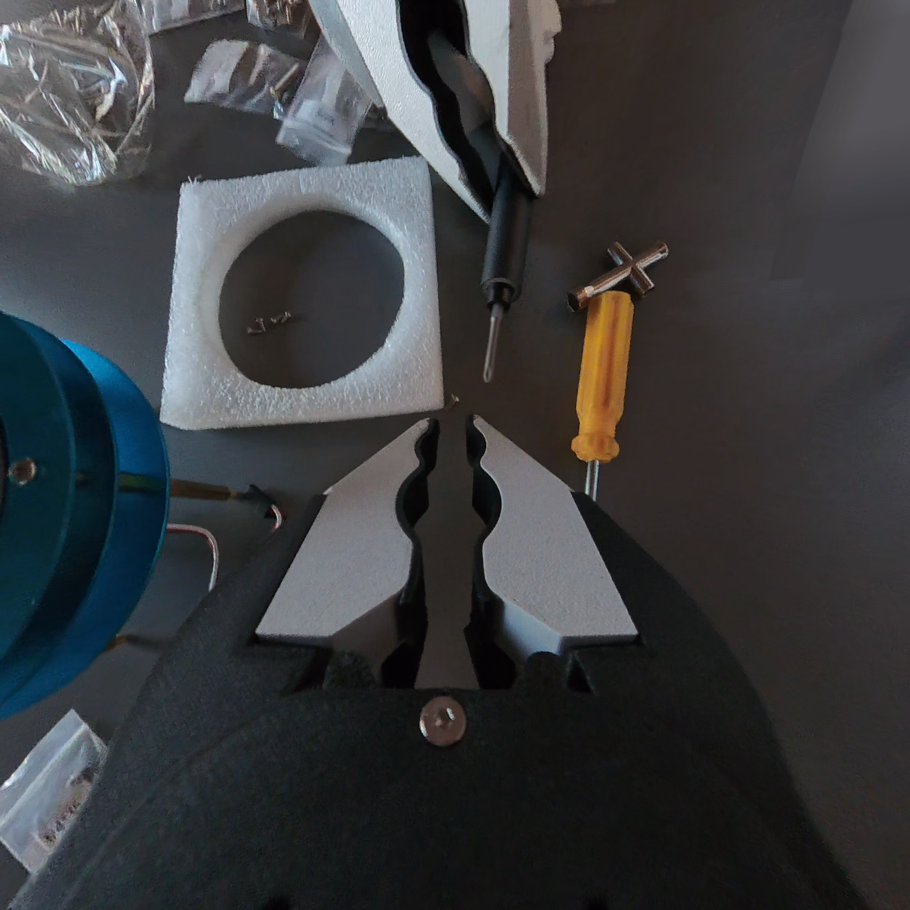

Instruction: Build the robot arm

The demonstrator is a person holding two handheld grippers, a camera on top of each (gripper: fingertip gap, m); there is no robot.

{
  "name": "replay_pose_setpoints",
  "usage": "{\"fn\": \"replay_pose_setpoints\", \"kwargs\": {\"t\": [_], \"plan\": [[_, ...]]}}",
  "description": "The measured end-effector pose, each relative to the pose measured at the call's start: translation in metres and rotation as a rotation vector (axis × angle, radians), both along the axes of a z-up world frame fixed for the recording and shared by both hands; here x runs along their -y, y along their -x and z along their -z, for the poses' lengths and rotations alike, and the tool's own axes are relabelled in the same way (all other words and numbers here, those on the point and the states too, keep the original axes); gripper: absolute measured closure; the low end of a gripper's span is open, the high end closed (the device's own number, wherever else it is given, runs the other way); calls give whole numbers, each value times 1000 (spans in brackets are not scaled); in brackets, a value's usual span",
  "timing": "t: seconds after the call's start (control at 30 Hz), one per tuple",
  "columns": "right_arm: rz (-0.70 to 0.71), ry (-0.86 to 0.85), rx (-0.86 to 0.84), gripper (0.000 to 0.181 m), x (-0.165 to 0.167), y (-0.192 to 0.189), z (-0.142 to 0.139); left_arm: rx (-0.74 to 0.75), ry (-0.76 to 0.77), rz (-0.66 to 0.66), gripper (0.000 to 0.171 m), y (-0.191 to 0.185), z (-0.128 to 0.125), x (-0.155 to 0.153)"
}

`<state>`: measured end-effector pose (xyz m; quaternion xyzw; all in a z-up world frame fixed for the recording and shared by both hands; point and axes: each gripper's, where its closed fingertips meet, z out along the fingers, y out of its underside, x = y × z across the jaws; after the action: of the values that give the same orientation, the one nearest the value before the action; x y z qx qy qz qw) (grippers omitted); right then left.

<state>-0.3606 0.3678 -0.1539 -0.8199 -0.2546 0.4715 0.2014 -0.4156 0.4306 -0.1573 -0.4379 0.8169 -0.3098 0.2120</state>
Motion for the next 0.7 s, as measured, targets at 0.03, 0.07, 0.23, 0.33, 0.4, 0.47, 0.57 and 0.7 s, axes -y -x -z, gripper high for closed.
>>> {"fn": "replay_pose_setpoints", "kwargs": {"t": [0.03,0.07,0.23,0.33,0.4,0.47,0.57,0.7], "plan": [[19,2,6,166,-1,-2,1,13,-4,13,160,-2,0,0],[38,8,12,166,-1,-5,1,18,-11,25,158,-2,0,1],[113,14,76,166,-2,-11,5,-22,43,51,156,-6,7,5],[130,4,119,166,-1,-11,5,-27,47,54,160,-7,7,6],[130,-7,140,166,1,-10,6,-21,44,53,162,-7,7,5],[125,-22,154,166,2,-8,6,-22,47,55,162,-6,7,5],[112,-21,152,165,3,-5,6,-13,49,62,168,-7,7,4],[119,-3,125,166,3,-5,5,6,36,90,171,-7,7,5]]}}
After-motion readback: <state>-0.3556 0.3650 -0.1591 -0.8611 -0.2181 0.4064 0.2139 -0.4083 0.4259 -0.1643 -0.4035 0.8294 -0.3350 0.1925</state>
